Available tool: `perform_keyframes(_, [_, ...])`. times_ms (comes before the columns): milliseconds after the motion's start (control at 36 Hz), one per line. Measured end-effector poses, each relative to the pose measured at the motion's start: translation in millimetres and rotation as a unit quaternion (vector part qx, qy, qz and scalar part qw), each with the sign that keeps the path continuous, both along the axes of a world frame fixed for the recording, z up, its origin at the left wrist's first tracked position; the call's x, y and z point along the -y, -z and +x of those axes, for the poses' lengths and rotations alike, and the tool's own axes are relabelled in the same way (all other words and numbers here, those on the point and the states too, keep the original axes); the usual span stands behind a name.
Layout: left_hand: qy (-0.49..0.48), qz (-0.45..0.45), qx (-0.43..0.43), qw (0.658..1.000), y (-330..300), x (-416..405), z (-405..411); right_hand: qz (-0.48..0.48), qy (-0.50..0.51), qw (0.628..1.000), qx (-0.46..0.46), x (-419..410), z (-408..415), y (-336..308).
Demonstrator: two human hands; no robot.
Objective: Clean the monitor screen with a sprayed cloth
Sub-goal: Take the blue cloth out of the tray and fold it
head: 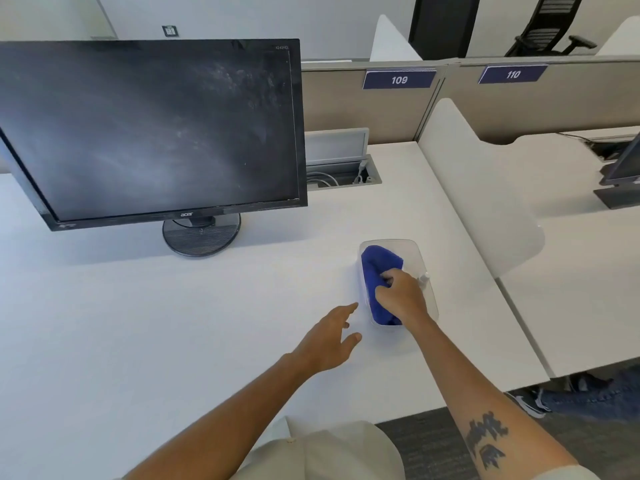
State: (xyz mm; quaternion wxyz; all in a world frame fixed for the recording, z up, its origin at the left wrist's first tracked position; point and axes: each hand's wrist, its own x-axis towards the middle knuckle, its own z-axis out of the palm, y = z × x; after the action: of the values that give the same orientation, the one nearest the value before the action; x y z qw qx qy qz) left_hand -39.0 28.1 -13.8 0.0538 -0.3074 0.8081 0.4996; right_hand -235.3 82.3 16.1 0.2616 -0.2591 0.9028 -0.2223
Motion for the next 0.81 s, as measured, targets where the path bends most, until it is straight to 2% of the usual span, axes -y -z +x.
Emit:
perform_keyframes(167, [-0.101, 0.056, -0.043, 0.992, -11.0, 3.9, -5.0, -0.046, 0.053, 0.997, 0.037, 4.7, 2.8, -32.7])
perform_keyframes(333, [-0.205, 0.167, -0.126, 0.956, -41.5, 11.7, -8.7, -0.064, 0.068, 0.994, 0.056, 23.6, 15.5, -62.3])
perform_keyframes(389, [-0.215, 0.205, -0.149, 0.943, -49.4, 15.5, -7.8, -0.073, 0.059, 0.994, 0.048, 30.8, 24.2, -68.8])
perform_keyframes(528, [-0.216, 0.258, -0.185, 0.923, -61.1, 26.8, 0.8, -0.167, 0.02, 0.985, 0.039, 42.8, 57.6, -82.9])
perform_keyframes(694, [-0.249, 0.308, -0.215, 0.893, -62.7, 40.1, 23.7, -0.178, -0.056, 0.982, -0.029, 67.6, 91.7, -70.1])
perform_keyframes(806, [-0.266, 0.331, -0.198, 0.883, -54.4, 48.4, 39.7, -0.163, -0.094, 0.982, -0.024, 82.6, 114.3, -46.4])
